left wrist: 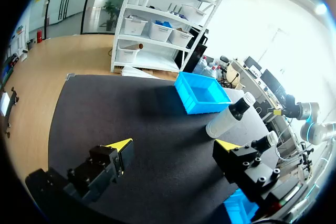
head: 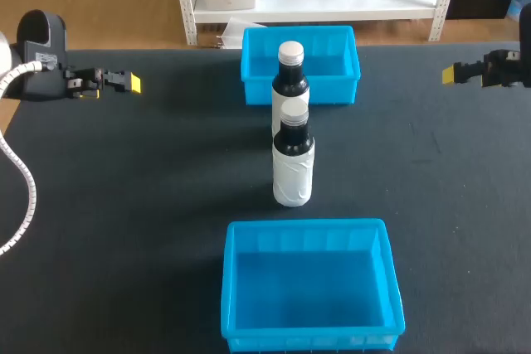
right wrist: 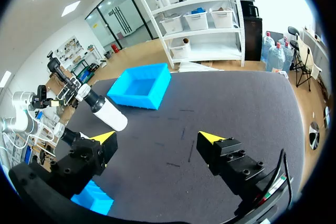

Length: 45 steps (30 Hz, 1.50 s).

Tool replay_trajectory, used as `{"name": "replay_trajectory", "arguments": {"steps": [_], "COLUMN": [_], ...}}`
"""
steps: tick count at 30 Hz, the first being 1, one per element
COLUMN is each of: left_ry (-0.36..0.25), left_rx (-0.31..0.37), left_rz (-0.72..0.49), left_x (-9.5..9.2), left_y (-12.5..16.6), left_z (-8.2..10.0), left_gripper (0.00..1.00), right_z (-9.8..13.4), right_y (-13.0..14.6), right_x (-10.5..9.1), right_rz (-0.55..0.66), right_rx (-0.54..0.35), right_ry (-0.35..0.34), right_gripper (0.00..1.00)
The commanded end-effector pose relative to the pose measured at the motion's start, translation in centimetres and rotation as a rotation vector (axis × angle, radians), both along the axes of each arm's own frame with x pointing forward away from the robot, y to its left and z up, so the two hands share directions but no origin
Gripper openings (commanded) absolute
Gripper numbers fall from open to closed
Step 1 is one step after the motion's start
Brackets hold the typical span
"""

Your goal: Pick up the bottle, and place it in the far bin if it is heavy, or in the near bin if it is light.

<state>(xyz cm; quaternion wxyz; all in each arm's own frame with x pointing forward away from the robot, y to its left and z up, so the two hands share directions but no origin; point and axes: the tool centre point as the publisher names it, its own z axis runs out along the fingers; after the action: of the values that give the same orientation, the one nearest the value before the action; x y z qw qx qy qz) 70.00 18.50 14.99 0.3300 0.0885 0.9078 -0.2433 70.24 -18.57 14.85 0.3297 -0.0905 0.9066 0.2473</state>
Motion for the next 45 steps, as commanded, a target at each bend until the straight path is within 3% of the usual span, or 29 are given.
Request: {"name": "replay_trajectory", "arguments": {"steps": [1, 10, 16, 19, 23, 39, 45], "left_ry": [0.0, 0.0, 0.0, 0.0, 0.0, 0.0, 0.0], "left_rx": [0.0, 0.0, 0.0, 0.0, 0.0, 0.0, 0.0], "left_rz": [0.0, 0.0, 0.0, 0.0, 0.0, 0.0, 0.0], "left_x": [0.0, 0.0, 0.0, 0.0, 0.0, 0.0, 0.0], "left_y": [0.0, 0.0, 0.0, 0.0, 0.0, 0.0, 0.0], "left_z": [0.0, 0.0, 0.0, 0.0, 0.0, 0.0, 0.0], "left_gripper": [1.0, 1.0, 1.0, 1.0, 1.0, 1.0, 1.0], "right_z": [0.1, 0.1, 0.2, 0.7, 1.8, 1.8, 1.5], "right_y": [0.1, 0.1, -0.2, -0.2, 0.2, 0.2, 3.7], "right_x": [-0.1, -0.1, 0.5, 0.9, -0.7, -0.7, -2.7], "right_rz": [-0.004, -0.004, 0.221, 0.433, 1.016, 1.016, 1.109], "right_rx": [-0.004, -0.004, -0.07, -0.052, -0.037, -0.037, -0.053], "right_ry": [0.0, 0.0, -0.081, -0.111, -0.137, -0.137, -0.222], "right_gripper": [1.0, 1.0, 1.0, 1.0, 1.0, 1.0, 1.0]}}
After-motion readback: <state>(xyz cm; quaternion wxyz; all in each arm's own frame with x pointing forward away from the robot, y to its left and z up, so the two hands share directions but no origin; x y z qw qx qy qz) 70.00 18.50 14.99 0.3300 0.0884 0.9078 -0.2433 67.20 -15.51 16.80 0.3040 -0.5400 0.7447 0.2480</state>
